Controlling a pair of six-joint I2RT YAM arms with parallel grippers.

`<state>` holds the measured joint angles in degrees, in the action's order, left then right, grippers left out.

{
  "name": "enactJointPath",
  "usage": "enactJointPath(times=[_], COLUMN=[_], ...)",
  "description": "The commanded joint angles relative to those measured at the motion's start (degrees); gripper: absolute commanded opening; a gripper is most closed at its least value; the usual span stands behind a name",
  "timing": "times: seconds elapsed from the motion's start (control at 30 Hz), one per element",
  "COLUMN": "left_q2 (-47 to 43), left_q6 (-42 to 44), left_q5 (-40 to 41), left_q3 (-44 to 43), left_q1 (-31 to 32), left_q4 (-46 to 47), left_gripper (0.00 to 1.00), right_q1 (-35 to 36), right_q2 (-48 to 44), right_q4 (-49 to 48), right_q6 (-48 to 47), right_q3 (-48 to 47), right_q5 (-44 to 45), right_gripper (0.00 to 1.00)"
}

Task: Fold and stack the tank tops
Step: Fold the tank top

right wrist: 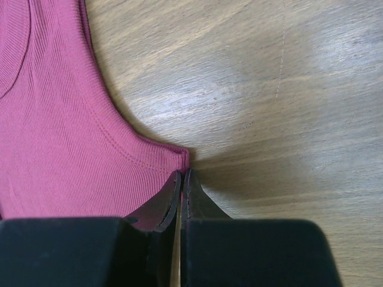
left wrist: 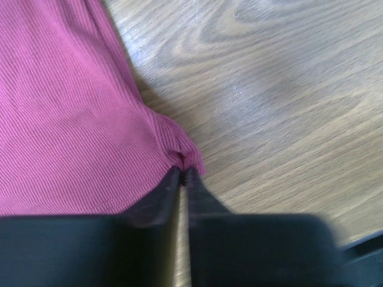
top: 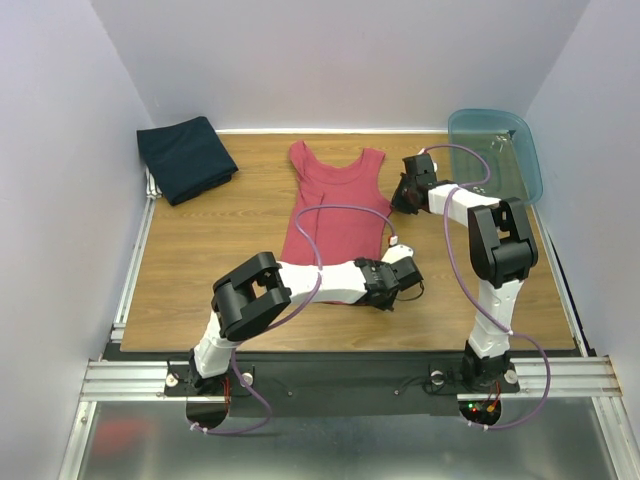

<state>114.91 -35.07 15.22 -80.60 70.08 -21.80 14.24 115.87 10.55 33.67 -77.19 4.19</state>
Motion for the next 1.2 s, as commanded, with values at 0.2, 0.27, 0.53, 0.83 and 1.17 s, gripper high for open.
enactJointPath(times=[0.2,0.27,0.53,0.83,1.17], left_q2=[-7.24,-9.96,-17.26,-21.39,-26.05], left_q6=[2.46,2.46,2.11,1.23,-1.75], left_q5=[-5.99,-8.87,-18.38,-22.96,-22.26], left_q3=[5.35,8.95,18.54,21.53,27.33], left_q1=[1.90,2.34,4.62,4.98,1.64], left_q4=[3.77,5.88,12.74,19.34,21.45], left_gripper=[0.00,0.00,0.00,0.00,0.00], right_q1=[0.00,-0.09,-1.76,-1.85,-1.23], right_q2=[-3.63,-4.77,-11.98,-17.96,-18.93], right_q4=[-1.58,-1.49,-0.62,1.93,3.69], right_q6=[-0.45,-0.45,-0.01,-0.01,2.10], right_q3=[4.06,6.42,13.64,14.70,11.45], right_q5=[4.94,6.44,10.84,11.29,8.03], right_gripper=[0.00,0.00,0.00,0.00,0.00])
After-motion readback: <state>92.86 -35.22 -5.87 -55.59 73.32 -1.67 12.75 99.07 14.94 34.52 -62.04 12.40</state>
